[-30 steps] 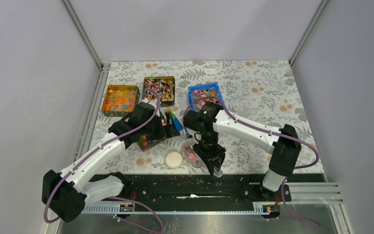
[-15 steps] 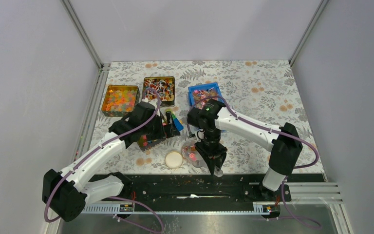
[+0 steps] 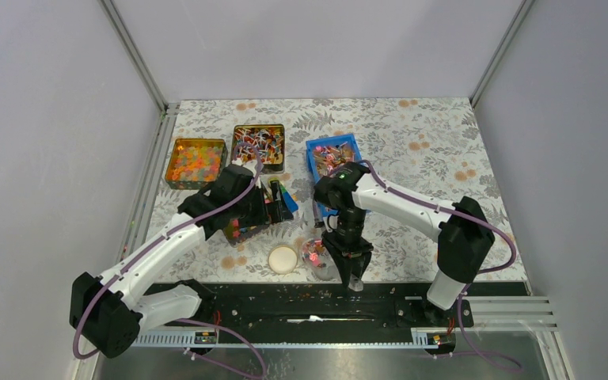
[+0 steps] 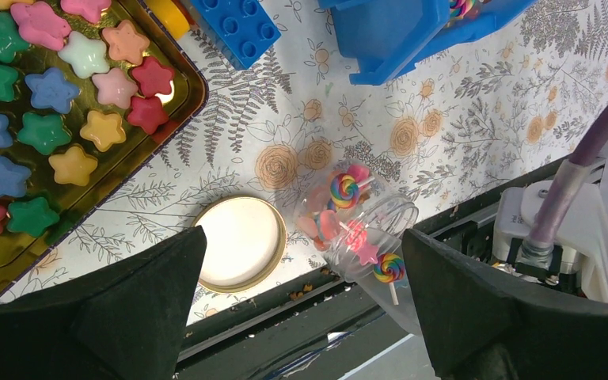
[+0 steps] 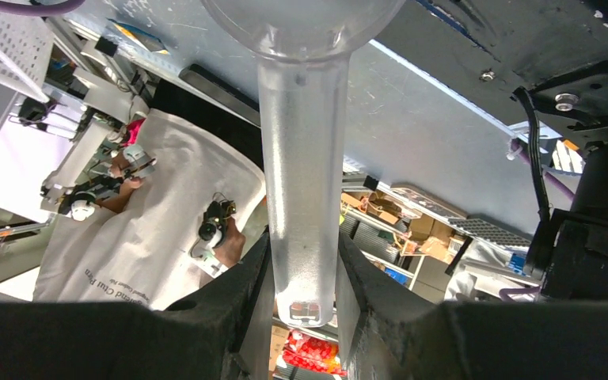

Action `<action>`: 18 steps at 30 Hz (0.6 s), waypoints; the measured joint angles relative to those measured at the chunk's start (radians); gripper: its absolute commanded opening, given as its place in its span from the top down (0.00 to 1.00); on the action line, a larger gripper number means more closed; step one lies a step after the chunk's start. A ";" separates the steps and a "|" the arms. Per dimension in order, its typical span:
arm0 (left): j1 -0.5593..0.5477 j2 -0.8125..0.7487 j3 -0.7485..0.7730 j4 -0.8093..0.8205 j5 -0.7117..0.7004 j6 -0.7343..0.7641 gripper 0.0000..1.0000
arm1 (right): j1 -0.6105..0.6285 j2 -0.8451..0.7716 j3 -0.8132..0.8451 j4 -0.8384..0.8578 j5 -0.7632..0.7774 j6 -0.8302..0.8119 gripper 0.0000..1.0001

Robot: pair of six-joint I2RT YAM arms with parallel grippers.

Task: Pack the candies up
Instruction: Place the fake candies in the packing bottle.

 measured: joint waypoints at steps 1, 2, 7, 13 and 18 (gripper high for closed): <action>0.000 0.001 0.000 0.000 0.000 0.001 0.01 | -0.004 0.000 -0.002 0.000 -0.007 0.000 1.00; 0.000 0.001 0.000 0.000 0.000 0.002 0.01 | -0.007 0.000 -0.002 0.000 -0.013 0.000 1.00; 0.000 0.008 0.008 0.000 0.000 0.007 0.01 | -0.012 -0.003 0.003 0.000 -0.024 0.004 1.00; 0.000 0.022 0.016 0.000 0.000 0.014 0.01 | -0.016 -0.003 0.028 0.000 -0.023 0.009 1.00; 0.000 0.026 0.017 0.000 0.000 0.019 0.01 | -0.026 -0.003 0.056 0.000 -0.005 0.009 1.00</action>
